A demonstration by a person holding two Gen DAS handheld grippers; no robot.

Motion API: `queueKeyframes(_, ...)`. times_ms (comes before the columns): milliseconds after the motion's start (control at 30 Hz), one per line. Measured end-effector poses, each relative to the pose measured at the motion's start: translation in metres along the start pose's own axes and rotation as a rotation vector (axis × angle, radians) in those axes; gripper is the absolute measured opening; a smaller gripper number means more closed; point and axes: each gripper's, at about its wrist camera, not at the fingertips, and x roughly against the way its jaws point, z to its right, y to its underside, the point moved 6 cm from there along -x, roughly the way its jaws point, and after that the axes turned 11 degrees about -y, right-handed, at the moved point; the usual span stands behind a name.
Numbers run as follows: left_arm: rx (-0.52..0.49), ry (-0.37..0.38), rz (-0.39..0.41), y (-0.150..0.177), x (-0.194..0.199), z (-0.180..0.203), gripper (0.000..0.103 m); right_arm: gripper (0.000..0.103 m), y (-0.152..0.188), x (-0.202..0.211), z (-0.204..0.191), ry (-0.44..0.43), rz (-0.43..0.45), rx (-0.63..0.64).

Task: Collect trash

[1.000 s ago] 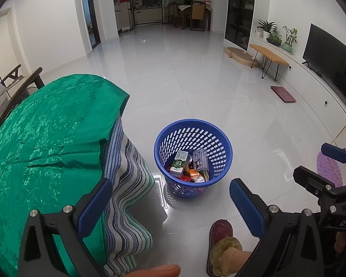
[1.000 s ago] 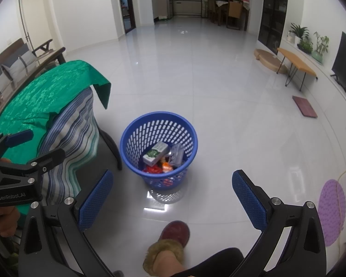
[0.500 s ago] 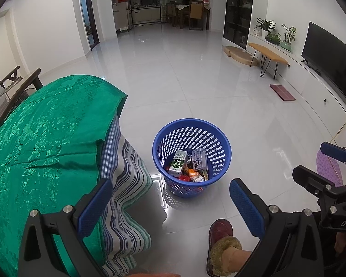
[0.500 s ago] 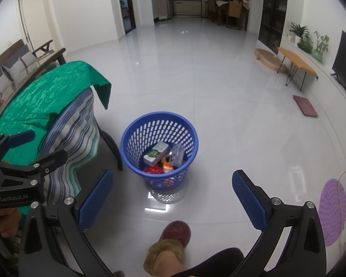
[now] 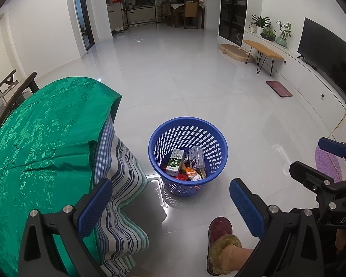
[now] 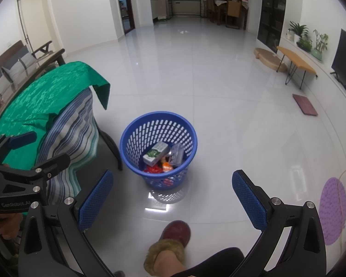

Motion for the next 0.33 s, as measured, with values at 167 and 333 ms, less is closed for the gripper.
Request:
queueKeyframes(167,-0.001,0.008,0.004,0.0013,0.001,0.0006,0.103,0.103,0.0016,0.0007,0.0029,0.002,0.002,-0.012)
queueKeyframes(333,0.001,-0.001,0.017,0.0008,0.0057,-0.0009,0.103,0.103,0.0024,0.0011,0.0046,0.004,0.001,-0.022)
